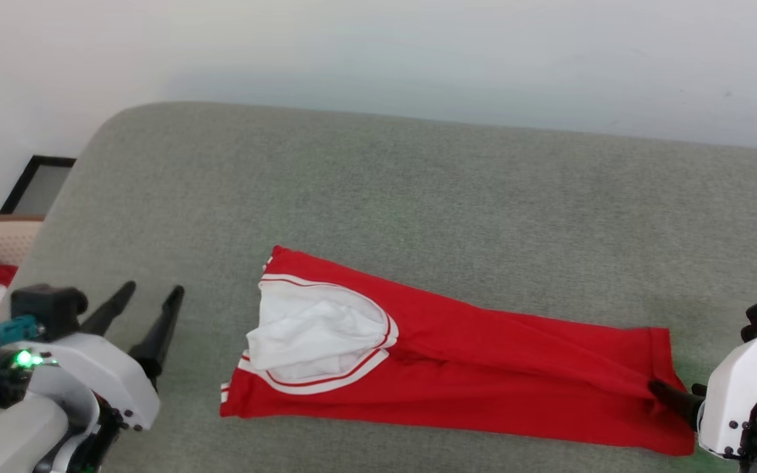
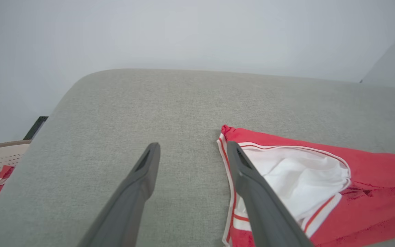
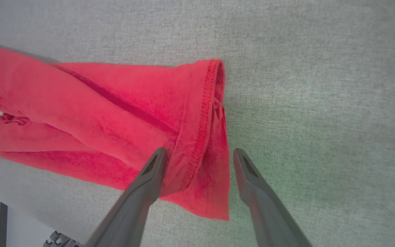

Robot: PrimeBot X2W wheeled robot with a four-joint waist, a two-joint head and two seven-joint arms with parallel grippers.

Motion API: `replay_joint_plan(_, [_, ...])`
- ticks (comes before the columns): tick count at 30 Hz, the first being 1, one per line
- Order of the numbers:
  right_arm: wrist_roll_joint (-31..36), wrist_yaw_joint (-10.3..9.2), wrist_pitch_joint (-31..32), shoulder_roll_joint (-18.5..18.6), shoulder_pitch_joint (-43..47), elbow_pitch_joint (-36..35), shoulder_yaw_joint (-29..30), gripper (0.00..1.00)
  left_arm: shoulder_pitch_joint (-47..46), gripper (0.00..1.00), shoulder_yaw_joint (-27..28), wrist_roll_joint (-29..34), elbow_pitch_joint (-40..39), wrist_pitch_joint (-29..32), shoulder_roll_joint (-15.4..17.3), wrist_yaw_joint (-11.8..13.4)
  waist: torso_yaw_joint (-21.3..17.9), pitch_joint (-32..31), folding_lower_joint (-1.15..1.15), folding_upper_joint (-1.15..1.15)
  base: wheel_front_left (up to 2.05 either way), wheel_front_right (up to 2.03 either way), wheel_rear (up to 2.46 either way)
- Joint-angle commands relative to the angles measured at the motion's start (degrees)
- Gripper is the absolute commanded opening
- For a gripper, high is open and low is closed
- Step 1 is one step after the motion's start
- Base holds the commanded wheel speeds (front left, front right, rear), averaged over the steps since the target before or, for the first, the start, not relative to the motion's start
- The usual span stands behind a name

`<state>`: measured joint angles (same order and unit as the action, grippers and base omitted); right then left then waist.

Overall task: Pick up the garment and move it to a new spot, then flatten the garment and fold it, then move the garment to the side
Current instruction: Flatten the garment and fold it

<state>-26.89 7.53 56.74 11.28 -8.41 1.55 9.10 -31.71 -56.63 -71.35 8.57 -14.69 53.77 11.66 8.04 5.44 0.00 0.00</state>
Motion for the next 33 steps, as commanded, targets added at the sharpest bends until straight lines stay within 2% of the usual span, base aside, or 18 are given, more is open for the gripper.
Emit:
replay_joint_plan(1, [0.2, -0.09, 0.0, -0.2, -0.9, 1.0, 0.1, 1.0, 1.8, 1.0, 2.1, 0.9, 0.7, -0.4, -0.8, 0.6, 0.8, 0.6, 0.0, 0.0, 0.0, 0.0, 0.0])
replay_joint_plan(5, [0.4, -0.09, 0.1, 0.0, -2.6, 4.2, -0.1, 1.0, 6.7, 1.0, 12.2, 5.8, 1.1, -0.4, -4.0, 0.9, 2.0, 1.5, 0.0, 0.0, 0.0, 0.0, 0.0])
replay_joint_plan(11, [-0.6, -0.09, 0.0, -0.2, -5.3, 9.7, -0.8, 1.0, 15.3, 1.0, 25.1, 12.8, 0.6, -0.4, -9.2, -1.3, 3.3, 2.7, 0.0, 0.0, 0.0, 0.0, 0.0])
replay_joint_plan(18, [-2.4, -0.08, 0.1, 0.1, -6.7, 15.9, -3.2, 1.0, 20.9, 1.0, 34.7, 19.6, 1.5, -0.4, -15.1, -4.9, 4.4, 3.3, 0.0, 0.0, 0.0, 0.0, 0.0])
replay_joint_plan(19, [-2.6, -0.08, 0.0, 0.1, -6.8, 16.5, -3.6, 0.97, 21.6, 1.0, 35.8, 20.6, 1.7, -0.4, -15.7, -5.4, 4.5, 3.3, 0.0, 0.0, 0.0, 0.0, 0.0])
replay_joint_plan(21, [-3.2, -0.08, -0.4, 0.0, -6.8, 17.4, -4.2, 0.0, 22.4, 1.0, 38.0, 22.0, 1.9, -0.4, -17.3, -6.2, 4.6, 3.1, 0.0, 0.0, 0.0, 0.0, 0.0])
replay_joint_plan(33, [-4.4, -0.12, -1.4, 2.7, -8.8, 18.6, -2.0, 0.0, 26.2, 1.0, 47.3, 29.6, 2.5, -0.4, -23.6, -10.5, 4.1, 2.7, 0.0, 0.0, 0.0, 0.0, 0.0])
